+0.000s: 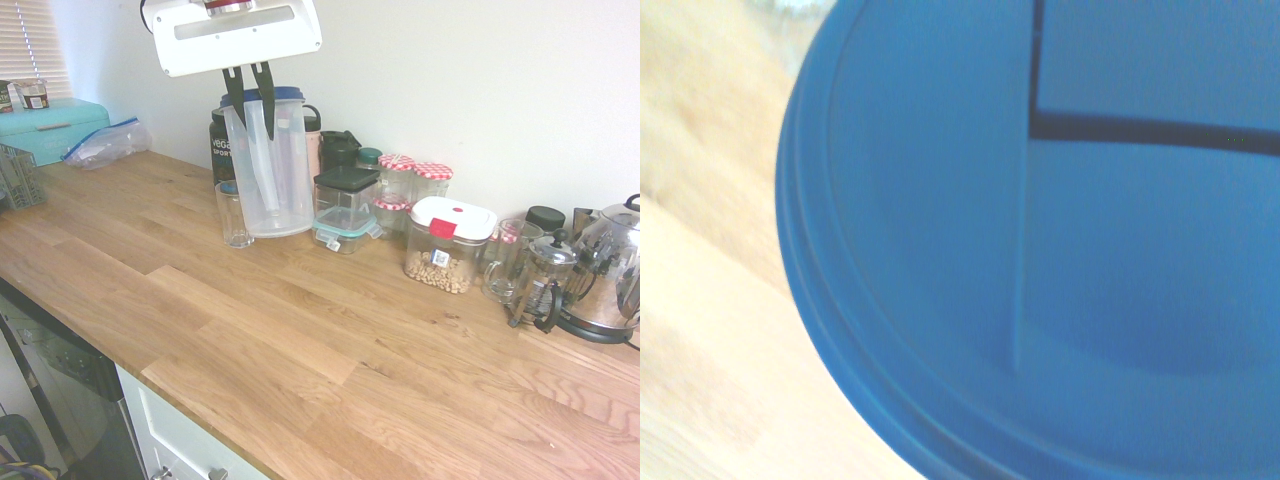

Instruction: Pour me some water

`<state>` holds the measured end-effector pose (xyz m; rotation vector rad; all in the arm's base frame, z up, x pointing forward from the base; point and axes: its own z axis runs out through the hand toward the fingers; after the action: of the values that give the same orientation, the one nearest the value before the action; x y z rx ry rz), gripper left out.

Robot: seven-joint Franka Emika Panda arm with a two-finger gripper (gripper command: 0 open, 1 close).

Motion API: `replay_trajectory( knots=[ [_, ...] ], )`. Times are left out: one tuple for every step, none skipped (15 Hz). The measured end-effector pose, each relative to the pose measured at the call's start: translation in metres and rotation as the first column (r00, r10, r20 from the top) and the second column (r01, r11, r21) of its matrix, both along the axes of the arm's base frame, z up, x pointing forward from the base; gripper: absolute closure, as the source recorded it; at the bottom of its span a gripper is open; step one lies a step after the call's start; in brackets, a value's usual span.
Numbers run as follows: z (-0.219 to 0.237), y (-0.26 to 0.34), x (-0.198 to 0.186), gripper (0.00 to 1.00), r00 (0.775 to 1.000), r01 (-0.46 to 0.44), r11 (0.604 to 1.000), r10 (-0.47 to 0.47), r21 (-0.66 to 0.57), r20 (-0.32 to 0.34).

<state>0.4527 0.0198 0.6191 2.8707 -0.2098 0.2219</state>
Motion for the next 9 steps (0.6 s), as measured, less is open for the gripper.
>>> replay_trajectory(
  knots=[
    [-0.005,0.014,0.014,1.00,0.999,-0.032,0.998,0.030,-0.048,-0.039],
    [-0.010,0.026,0.026,1.00,0.995,-0.064,0.994,0.056,-0.094,-0.081],
    [-0.016,0.038,0.036,1.00,0.989,-0.095,0.986,0.078,-0.136,-0.125],
    [-0.021,0.047,0.043,1.00,0.981,-0.127,0.975,0.096,-0.181,-0.169],
    [-0.024,0.056,0.049,1.00,0.972,-0.157,0.961,0.111,-0.227,-0.205],
    [-0.025,0.065,0.054,1.00,0.965,-0.186,0.945,0.125,-0.267,-0.230],
    [-0.026,0.075,0.059,1.00,0.958,-0.214,0.931,0.141,-0.296,-0.250],
    [-0.026,0.085,0.065,1.00,0.952,-0.234,0.919,0.151,-0.318,-0.265],
    [-0.029,0.093,0.070,1.00,0.947,-0.251,0.907,0.158,-0.338,-0.280]
  ],
)
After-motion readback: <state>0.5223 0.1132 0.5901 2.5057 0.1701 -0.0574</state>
